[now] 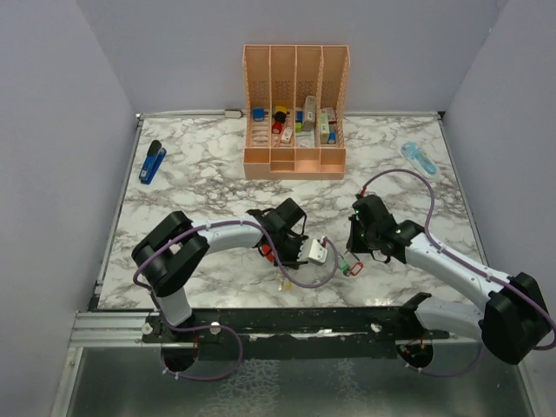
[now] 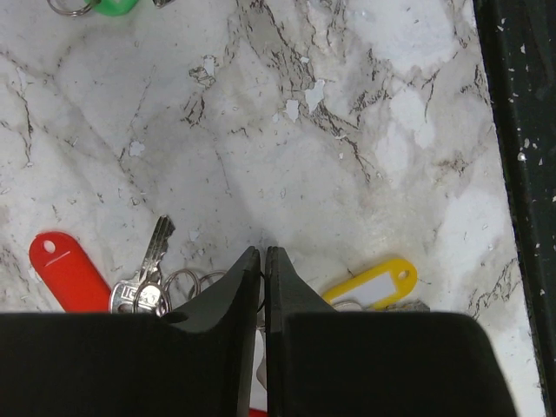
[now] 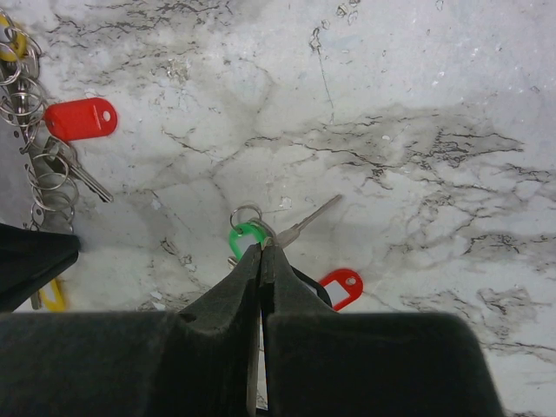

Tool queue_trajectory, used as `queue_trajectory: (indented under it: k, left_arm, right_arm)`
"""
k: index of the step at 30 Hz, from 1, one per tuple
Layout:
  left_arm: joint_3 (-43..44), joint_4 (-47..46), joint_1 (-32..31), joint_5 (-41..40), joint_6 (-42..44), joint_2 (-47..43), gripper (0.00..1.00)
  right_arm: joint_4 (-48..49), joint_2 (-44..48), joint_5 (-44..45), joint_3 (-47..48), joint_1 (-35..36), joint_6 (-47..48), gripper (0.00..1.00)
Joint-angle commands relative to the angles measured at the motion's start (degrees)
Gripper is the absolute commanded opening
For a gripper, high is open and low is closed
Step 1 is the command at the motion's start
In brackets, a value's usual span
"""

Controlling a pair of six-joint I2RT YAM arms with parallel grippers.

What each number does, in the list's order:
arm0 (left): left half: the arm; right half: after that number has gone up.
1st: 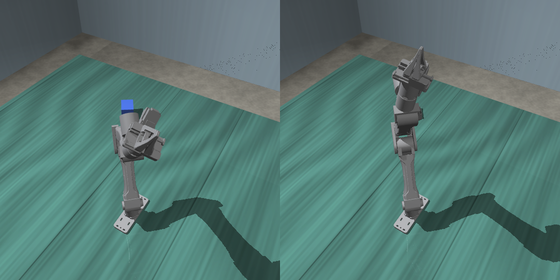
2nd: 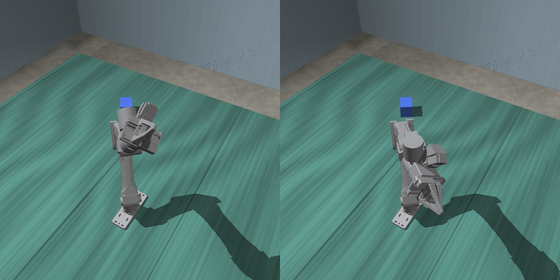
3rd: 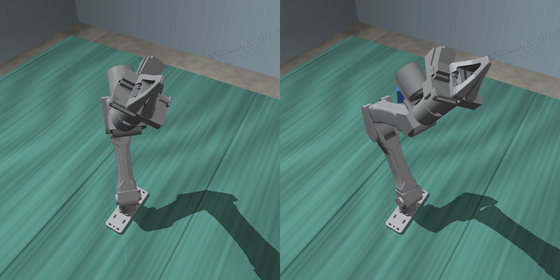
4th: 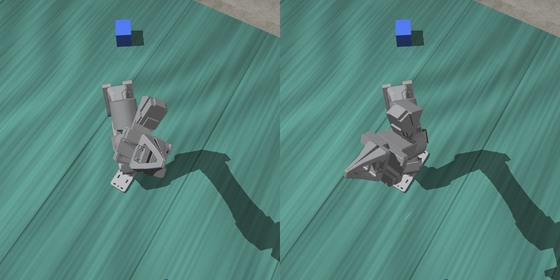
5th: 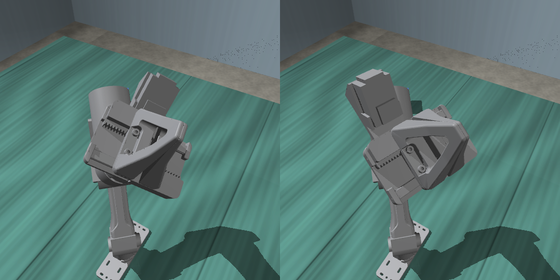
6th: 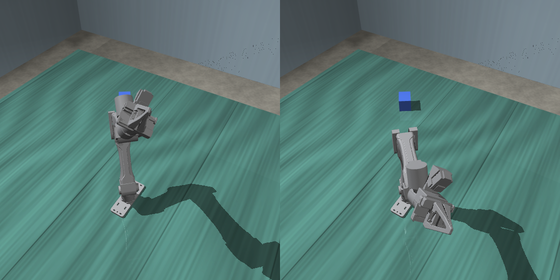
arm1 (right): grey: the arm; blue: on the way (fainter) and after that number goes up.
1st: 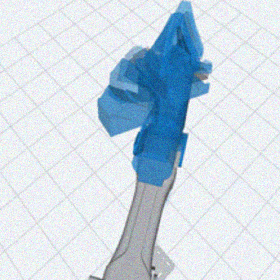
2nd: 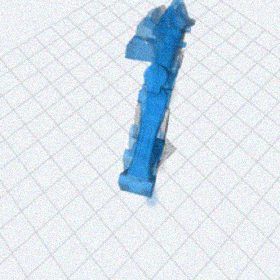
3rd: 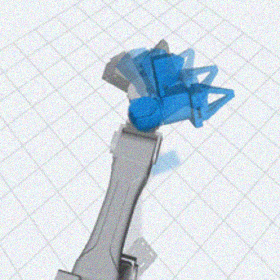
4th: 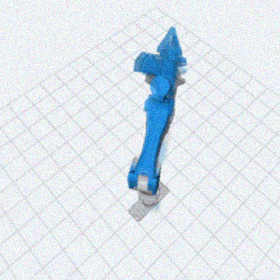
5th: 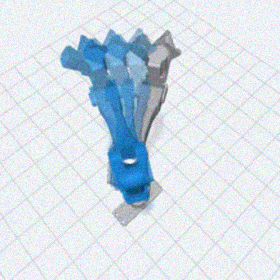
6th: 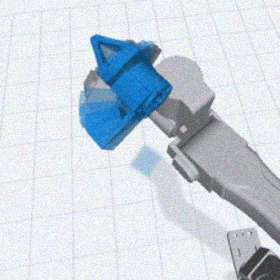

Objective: Put the keys on the keyring

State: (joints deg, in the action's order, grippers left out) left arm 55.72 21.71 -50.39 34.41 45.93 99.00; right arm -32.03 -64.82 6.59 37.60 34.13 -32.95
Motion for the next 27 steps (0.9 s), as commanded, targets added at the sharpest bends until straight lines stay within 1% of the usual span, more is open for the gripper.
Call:
queue_trajectory:
  k: [1, 6, 12, 13, 14, 16, 18, 19, 20, 22, 25, 27]
  left_arm:
    - [0.76, 3.80, -0.26, -3.65, 0.23, -1.21, 0.06]
    - [1.79, 5.24, -0.23, -5.66, 0.64, -1.44, 0.00]
    - [4.58, 7.84, -0.06, -6.34, -0.84, -3.58, 0.00]
    - [5.23, 8.46, 0.01, -6.04, -1.18, -3.68, 0.00]
    - [5.84, 8.96, 0.09, -5.63, -1.68, -3.77, 0.00]
    - [7.01, 9.91, 0.43, -4.81, -2.62, -4.01, 0.08]
    - [7.92, 10.76, 1.18, -4.38, -3.54, -4.37, 0.14]
    - [8.48, 11.33, 1.70, -4.29, -4.05, -4.69, 0.15]
    - [9.20, 11.98, 2.42, -4.04, -4.40, -4.96, 0.15]
    - [10.61, 13.32, 4.42, -2.55, -5.08, -5.69, 0.16]
    - [11.27, 14.97, 6.81, -1.15, -4.42, -6.50, 0.19]
    - [10.81, 15.19, 7.74, -1.24, -3.46, -6.73, 0.19]
  right_arm:
    - [2.50, 0.87, -1.38, -0.86, 0.14, -0.08, 0.01]
    - [2.97, 0.48, -1.63, -1.04, 0.12, 0.32, 0.01]
    - [5.26, 0.12, -2.73, -1.76, 0.11, 2.86, 0.02]
    - [5.95, -0.18, -3.25, -1.95, 0.10, 3.60, 0.07]
    - [6.63, -0.56, -3.63, -2.19, 0.10, 4.54, 0.14]
    - [7.83, -1.35, -4.03, -2.48, 0.14, 6.20, 0.31]
    - [8.80, -1.68, -3.69, -2.49, 0.19, 7.38, 0.41]
    - [9.65, -1.55, -3.88, -2.45, 0.34, 8.05, 0.48]
    - [10.33, -1.30, -4.04, -2.39, 0.48, 8.74, 0.56]
    - [10.39, -0.72, -3.67, -1.20, 0.67, 10.16, 0.59]
    - [11.08, -0.45, -3.92, 0.54, 0.85, 12.47, 0.60]
    - [12.17, -0.83, -5.76, 1.63, 1.38, 14.20, 0.59]
